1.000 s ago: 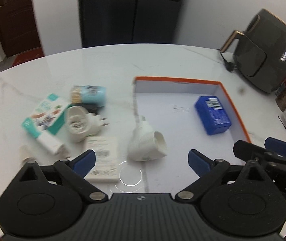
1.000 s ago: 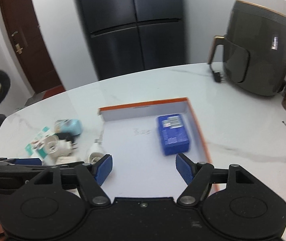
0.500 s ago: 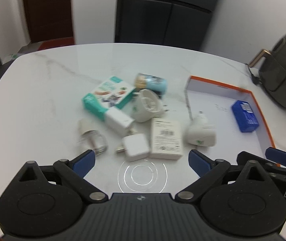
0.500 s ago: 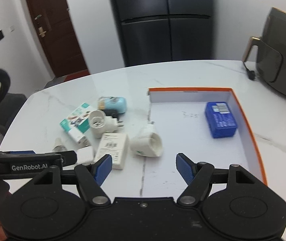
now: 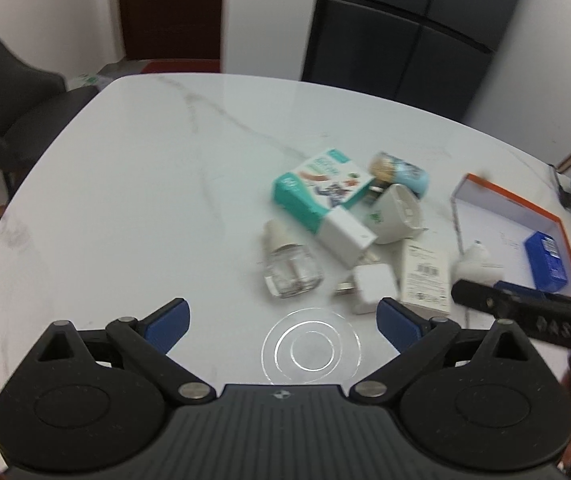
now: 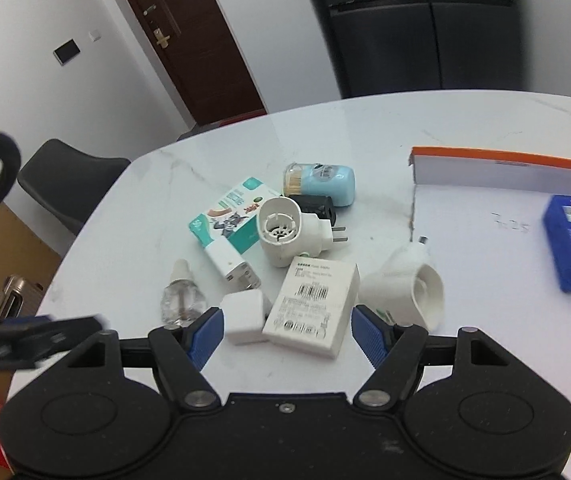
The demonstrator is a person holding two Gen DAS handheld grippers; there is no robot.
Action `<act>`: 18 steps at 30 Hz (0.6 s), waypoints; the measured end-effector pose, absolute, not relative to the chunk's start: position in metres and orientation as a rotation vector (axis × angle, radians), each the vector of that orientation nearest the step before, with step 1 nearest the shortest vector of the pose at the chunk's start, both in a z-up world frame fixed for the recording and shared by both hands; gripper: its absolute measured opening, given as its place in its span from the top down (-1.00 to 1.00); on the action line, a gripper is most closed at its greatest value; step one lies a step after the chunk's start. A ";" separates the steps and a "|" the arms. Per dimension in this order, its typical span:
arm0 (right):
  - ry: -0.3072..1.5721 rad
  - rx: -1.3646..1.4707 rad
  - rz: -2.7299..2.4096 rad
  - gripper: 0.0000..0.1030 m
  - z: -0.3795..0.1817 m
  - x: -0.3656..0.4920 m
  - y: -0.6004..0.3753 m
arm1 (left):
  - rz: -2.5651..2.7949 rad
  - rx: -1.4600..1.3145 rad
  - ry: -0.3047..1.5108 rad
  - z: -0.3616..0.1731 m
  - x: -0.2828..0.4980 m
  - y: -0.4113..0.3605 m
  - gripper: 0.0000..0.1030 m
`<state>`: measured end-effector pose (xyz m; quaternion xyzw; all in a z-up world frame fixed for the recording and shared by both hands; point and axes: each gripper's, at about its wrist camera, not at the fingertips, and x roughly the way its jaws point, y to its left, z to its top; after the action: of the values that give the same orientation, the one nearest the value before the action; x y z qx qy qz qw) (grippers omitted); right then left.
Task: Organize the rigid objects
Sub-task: 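Move both tools back to the pile and reach for the glass bottle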
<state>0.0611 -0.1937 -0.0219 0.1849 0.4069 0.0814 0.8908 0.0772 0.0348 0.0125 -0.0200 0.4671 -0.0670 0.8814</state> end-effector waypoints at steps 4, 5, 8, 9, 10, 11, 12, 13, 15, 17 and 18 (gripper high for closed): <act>0.877 0.421 0.191 -0.63 -0.046 0.087 -0.202 | -0.100 -0.060 0.991 0.006 0.079 0.044 -1.00; 0.893 0.437 0.190 -0.62 -0.053 0.092 -0.206 | -0.092 -0.062 0.996 0.004 0.080 0.045 -1.00; 0.906 0.397 0.047 -0.62 -0.062 0.101 -0.219 | -0.083 -0.062 1.016 -0.003 0.083 0.045 -1.00; 0.900 0.357 -0.041 -0.62 -0.061 0.101 -0.223 | -0.081 -0.063 1.021 -0.005 0.084 0.045 -1.00; 0.887 0.310 -0.130 -0.62 -0.060 0.099 -0.229 | -0.082 -0.064 1.022 -0.006 0.085 0.044 -1.00; 0.874 0.276 -0.201 -0.63 -0.058 0.096 -0.236 | -0.085 -0.065 1.023 -0.008 0.086 0.043 -1.00; 0.859 0.279 -0.214 -0.63 -0.056 0.092 -0.242 | -0.086 -0.065 1.025 -0.010 0.088 0.042 -1.00; 0.850 0.295 -0.204 -0.63 -0.053 0.088 -0.247 | -0.084 -0.067 1.026 -0.013 0.090 0.041 -1.00; 0.845 0.315 -0.139 -0.63 -0.047 0.079 -0.250 | -0.080 -0.074 1.031 -0.017 0.094 0.039 -1.00; 0.833 0.306 -0.091 -0.63 -0.039 0.071 -0.244 | -0.078 -0.080 1.036 -0.021 0.097 0.037 -1.00; 0.828 0.302 -0.075 -0.63 -0.037 0.068 -0.240 | -0.078 -0.082 1.036 -0.023 0.100 0.036 -1.00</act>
<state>0.0679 -0.2403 -0.0365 0.1463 0.4005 -0.0361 0.9038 0.0996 0.0363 -0.0226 -0.0394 0.4951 -0.0372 0.8672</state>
